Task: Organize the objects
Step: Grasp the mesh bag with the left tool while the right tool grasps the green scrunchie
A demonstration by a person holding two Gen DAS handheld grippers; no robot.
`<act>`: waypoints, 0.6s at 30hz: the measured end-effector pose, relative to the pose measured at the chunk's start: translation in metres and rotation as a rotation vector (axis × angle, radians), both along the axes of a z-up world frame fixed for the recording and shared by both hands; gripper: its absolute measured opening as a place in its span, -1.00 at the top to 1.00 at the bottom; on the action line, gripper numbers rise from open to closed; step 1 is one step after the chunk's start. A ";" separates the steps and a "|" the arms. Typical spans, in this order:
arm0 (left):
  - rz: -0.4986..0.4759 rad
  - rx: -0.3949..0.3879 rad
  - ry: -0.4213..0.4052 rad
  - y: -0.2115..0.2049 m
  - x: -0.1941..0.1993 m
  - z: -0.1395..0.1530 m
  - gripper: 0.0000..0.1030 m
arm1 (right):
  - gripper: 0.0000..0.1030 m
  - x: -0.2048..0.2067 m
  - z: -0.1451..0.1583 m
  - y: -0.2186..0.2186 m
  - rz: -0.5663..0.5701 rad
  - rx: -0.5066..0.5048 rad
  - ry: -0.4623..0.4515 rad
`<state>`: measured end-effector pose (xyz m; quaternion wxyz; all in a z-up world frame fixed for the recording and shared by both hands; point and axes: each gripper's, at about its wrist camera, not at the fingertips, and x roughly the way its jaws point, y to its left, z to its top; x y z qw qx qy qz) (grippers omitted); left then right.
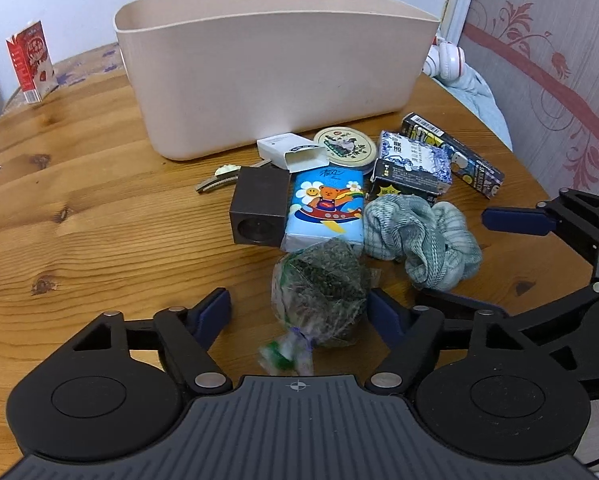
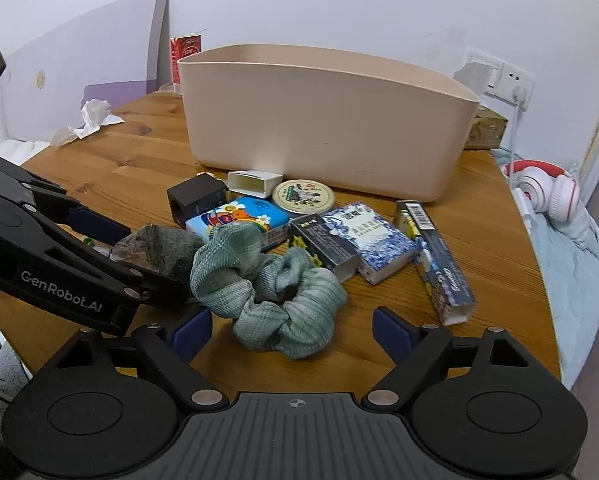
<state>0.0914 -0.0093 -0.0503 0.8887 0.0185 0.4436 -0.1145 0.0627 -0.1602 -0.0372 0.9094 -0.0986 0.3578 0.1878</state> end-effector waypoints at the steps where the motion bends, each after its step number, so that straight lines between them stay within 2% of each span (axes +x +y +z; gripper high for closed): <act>1: -0.004 0.002 -0.006 0.000 0.000 0.000 -0.42 | -0.65 0.002 -0.001 0.001 0.002 0.001 0.003; 4: -0.015 0.005 -0.023 0.001 0.001 0.001 -0.16 | -0.44 0.005 -0.003 0.003 0.013 0.008 0.014; 5: -0.022 0.009 -0.028 0.001 0.001 0.001 0.03 | -0.38 0.006 -0.003 0.003 0.012 0.011 0.013; 6: -0.027 0.016 -0.032 0.000 0.001 0.001 0.19 | -0.17 0.006 -0.003 0.004 0.012 0.015 0.014; 8: -0.033 0.018 -0.035 0.001 0.001 0.002 0.31 | 0.05 0.007 -0.003 0.003 0.009 0.030 0.016; 10: -0.032 0.007 -0.038 0.002 0.000 0.002 0.33 | 0.34 0.007 -0.002 0.001 0.004 0.046 0.019; 13: -0.026 0.003 -0.040 0.004 -0.002 0.002 0.36 | 0.52 0.006 -0.002 -0.002 -0.004 0.058 0.018; 18: -0.004 0.000 -0.067 0.010 -0.008 0.010 0.37 | 0.60 0.003 0.004 -0.009 -0.032 0.076 -0.001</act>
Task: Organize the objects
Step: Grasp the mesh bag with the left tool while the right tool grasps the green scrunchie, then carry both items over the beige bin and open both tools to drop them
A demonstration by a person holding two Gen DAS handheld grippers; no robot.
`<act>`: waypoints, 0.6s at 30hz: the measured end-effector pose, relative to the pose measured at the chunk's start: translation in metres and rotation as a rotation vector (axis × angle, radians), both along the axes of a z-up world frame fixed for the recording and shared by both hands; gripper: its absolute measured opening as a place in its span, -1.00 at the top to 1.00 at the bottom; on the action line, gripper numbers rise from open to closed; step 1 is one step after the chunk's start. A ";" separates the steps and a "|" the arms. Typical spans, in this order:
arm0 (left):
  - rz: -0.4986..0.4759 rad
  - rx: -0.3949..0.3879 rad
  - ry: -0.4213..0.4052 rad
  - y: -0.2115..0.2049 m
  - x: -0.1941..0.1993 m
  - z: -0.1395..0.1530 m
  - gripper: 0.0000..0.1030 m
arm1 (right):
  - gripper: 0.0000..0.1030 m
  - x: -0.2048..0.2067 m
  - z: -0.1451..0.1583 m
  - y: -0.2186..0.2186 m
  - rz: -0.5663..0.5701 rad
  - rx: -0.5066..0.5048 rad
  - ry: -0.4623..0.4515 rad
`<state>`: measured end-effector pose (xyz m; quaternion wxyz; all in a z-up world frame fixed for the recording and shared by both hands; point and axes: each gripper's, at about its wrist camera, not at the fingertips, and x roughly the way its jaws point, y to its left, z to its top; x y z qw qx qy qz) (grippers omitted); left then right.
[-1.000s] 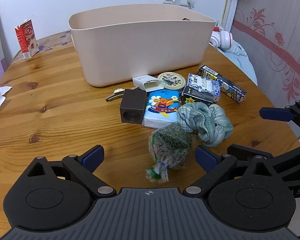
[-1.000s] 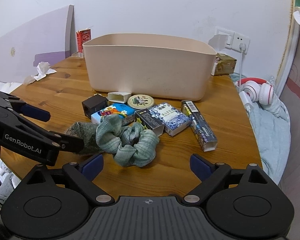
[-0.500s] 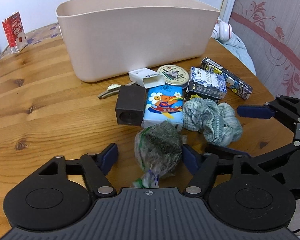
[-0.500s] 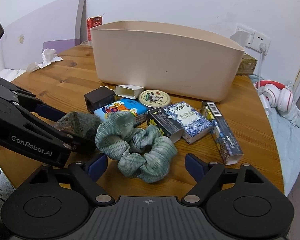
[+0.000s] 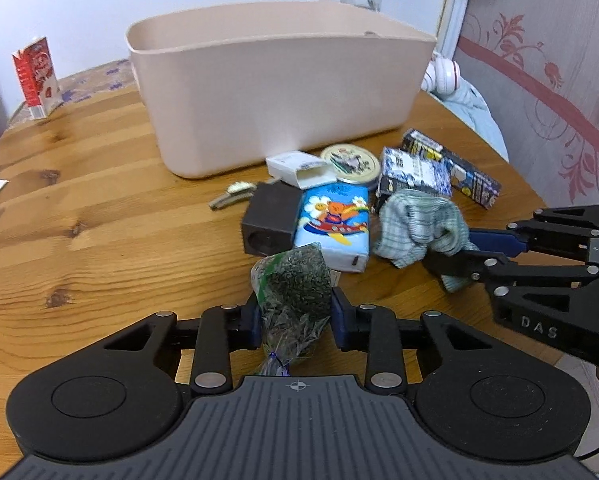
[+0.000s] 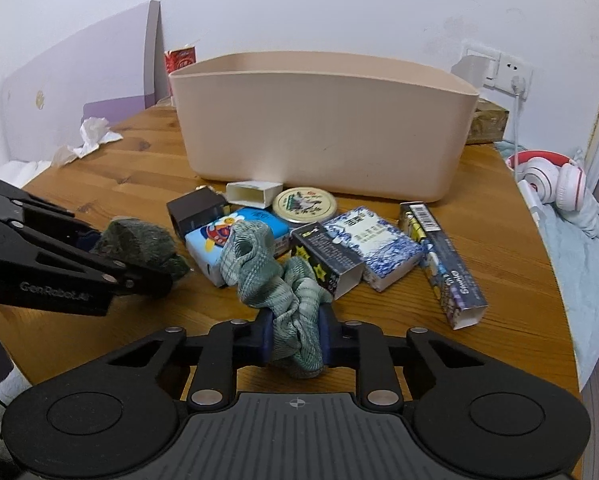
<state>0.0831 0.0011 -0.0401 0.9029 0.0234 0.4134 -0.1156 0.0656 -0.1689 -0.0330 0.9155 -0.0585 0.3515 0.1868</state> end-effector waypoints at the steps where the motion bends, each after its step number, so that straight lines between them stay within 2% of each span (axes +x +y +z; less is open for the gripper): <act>1: 0.006 0.000 -0.009 0.002 -0.001 0.003 0.37 | 0.60 -0.001 0.002 -0.001 -0.003 0.002 -0.005; 10: 0.039 0.007 -0.111 0.017 -0.003 0.038 0.37 | 0.61 -0.005 0.035 -0.010 -0.039 0.023 -0.105; 18: 0.062 0.013 -0.205 0.023 0.018 0.072 0.37 | 0.60 0.011 0.067 -0.016 -0.068 -0.003 -0.210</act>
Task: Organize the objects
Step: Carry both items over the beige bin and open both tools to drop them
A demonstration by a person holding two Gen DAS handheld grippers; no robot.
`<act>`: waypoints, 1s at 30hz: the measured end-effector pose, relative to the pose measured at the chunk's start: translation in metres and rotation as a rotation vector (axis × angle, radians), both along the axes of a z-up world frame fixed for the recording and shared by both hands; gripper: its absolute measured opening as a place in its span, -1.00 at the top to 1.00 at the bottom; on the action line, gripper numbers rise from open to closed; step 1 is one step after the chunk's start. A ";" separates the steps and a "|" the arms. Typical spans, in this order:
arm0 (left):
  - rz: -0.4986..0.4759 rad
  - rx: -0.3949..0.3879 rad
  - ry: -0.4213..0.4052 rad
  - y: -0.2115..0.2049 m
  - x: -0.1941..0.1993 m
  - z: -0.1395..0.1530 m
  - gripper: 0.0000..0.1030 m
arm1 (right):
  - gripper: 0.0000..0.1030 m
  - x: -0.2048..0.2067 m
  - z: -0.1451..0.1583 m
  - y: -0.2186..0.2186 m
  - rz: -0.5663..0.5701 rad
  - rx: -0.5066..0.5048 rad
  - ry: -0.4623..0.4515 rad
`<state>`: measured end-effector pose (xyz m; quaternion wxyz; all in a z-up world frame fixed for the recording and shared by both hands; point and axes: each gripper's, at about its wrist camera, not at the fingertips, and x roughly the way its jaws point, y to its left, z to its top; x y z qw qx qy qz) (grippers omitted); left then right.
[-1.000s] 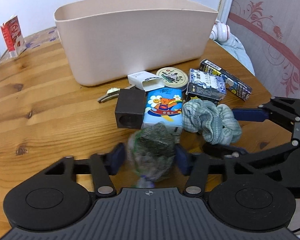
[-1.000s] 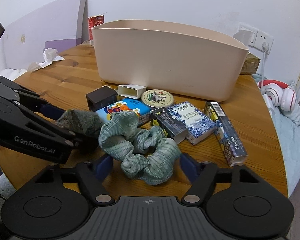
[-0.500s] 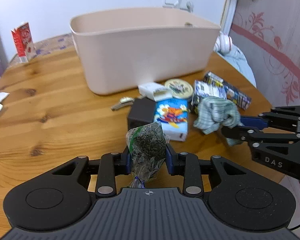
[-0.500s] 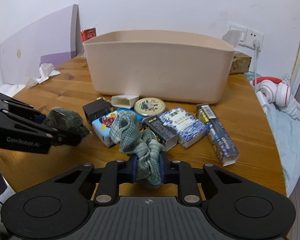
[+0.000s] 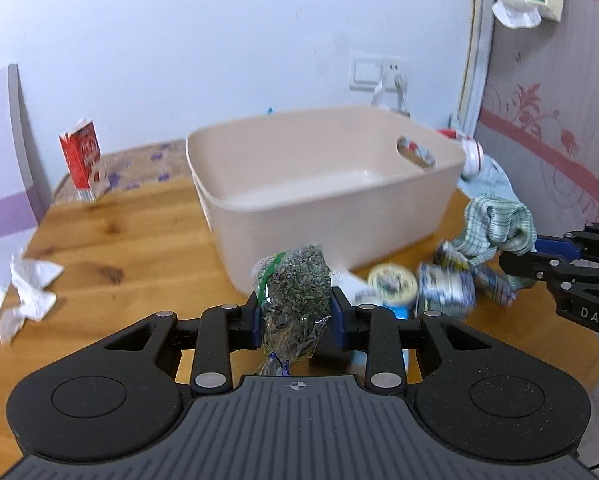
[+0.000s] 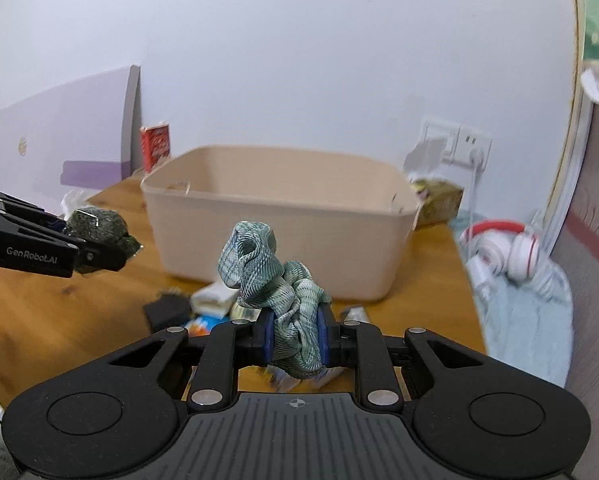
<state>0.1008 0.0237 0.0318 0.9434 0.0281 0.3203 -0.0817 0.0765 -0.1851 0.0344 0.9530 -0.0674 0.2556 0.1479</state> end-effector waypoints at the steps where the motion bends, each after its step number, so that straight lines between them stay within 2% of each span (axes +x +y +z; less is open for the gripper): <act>1: 0.001 -0.005 -0.005 0.001 0.004 0.004 0.37 | 0.60 0.003 0.005 -0.001 -0.003 0.001 -0.012; 12: 0.027 0.013 -0.086 0.001 0.046 0.037 0.37 | 0.60 0.041 0.043 -0.001 -0.011 0.009 -0.123; 17: 0.051 0.021 -0.093 -0.002 0.077 0.044 0.37 | 0.60 0.066 0.054 0.003 -0.009 0.005 -0.134; 21: 0.062 0.072 -0.102 -0.011 0.098 0.041 0.37 | 0.60 0.086 0.057 0.008 -0.012 -0.009 -0.135; 25: 0.067 0.086 -0.066 -0.019 0.123 0.034 0.37 | 0.60 0.104 0.056 0.015 -0.009 -0.027 -0.126; 30: 0.043 0.126 -0.013 -0.035 0.146 0.024 0.37 | 0.60 0.129 0.047 0.022 -0.005 -0.064 -0.062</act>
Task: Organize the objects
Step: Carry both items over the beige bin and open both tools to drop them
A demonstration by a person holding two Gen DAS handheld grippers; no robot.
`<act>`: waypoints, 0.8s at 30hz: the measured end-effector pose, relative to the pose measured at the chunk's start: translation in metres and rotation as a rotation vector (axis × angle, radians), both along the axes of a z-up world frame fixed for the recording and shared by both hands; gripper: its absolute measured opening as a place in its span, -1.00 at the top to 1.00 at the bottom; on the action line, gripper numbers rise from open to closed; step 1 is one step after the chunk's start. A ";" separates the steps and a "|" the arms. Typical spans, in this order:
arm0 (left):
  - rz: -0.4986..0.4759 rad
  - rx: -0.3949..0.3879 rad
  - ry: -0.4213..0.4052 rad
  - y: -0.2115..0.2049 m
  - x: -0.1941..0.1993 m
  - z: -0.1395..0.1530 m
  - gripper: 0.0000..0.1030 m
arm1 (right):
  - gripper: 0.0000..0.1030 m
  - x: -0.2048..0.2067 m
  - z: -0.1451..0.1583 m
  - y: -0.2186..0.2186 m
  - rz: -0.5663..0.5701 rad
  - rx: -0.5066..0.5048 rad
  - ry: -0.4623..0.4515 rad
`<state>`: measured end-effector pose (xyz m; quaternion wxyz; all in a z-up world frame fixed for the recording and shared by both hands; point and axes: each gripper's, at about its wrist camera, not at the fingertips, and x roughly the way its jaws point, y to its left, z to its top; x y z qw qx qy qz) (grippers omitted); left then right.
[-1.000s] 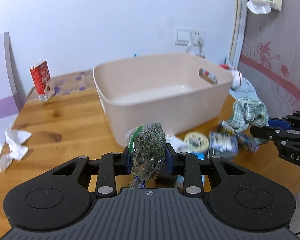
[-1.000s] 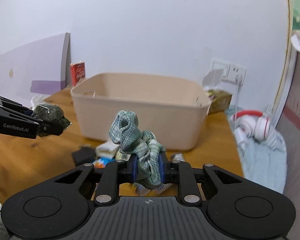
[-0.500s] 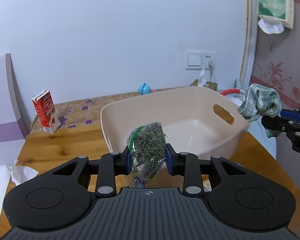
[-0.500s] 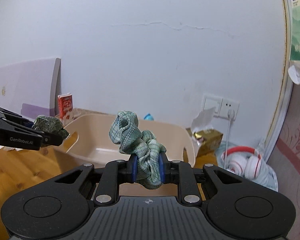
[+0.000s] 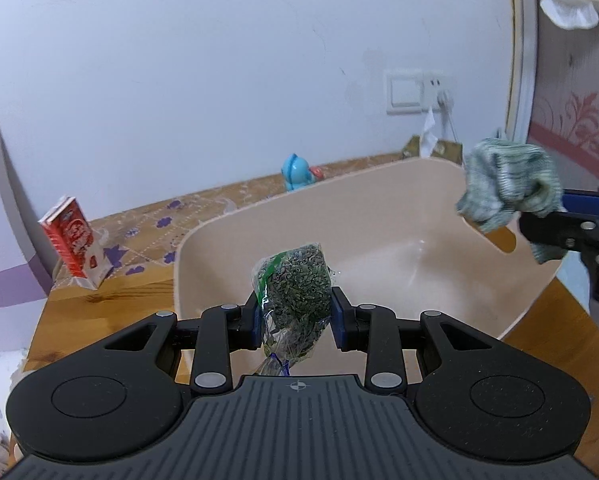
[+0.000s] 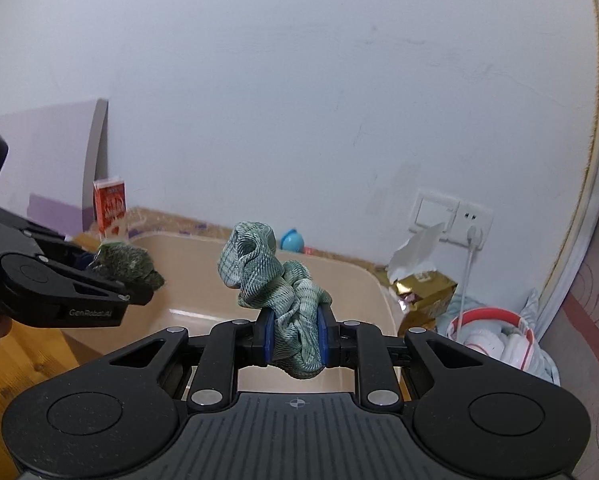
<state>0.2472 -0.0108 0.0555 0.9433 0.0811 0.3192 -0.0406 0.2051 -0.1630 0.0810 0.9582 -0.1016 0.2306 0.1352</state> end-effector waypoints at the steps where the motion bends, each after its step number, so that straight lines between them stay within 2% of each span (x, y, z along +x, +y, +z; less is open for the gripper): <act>1: -0.001 0.000 0.018 -0.002 0.005 -0.004 0.37 | 0.60 0.004 -0.003 0.002 -0.003 -0.007 0.015; 4: 0.012 0.005 0.064 -0.005 0.019 -0.014 0.37 | 0.60 0.015 -0.012 0.004 -0.010 -0.025 0.062; 10: 0.033 0.025 0.145 0.000 0.043 -0.036 0.37 | 0.60 0.031 -0.031 0.015 -0.006 -0.140 0.117; 17: 0.037 0.026 0.220 0.000 0.053 -0.045 0.33 | 0.57 0.046 -0.039 0.018 0.000 -0.159 0.196; 19: 0.035 0.031 0.224 -0.001 0.052 -0.044 0.25 | 0.51 0.048 -0.039 0.018 -0.002 -0.163 0.207; 20: 0.032 0.030 0.225 -0.002 0.052 -0.044 0.12 | 0.47 0.048 -0.039 0.018 -0.005 -0.164 0.208; 21: 0.034 0.028 0.220 -0.002 0.051 -0.043 -0.03 | 0.26 0.048 -0.038 0.017 -0.011 -0.162 0.205; 22: 0.036 0.027 0.209 -0.002 0.049 -0.041 -0.05 | 0.16 0.047 -0.038 0.015 -0.016 -0.154 0.202; 24: 0.033 0.019 0.190 -0.003 0.046 -0.038 -0.14 | 0.11 0.044 -0.036 0.010 -0.019 -0.127 0.199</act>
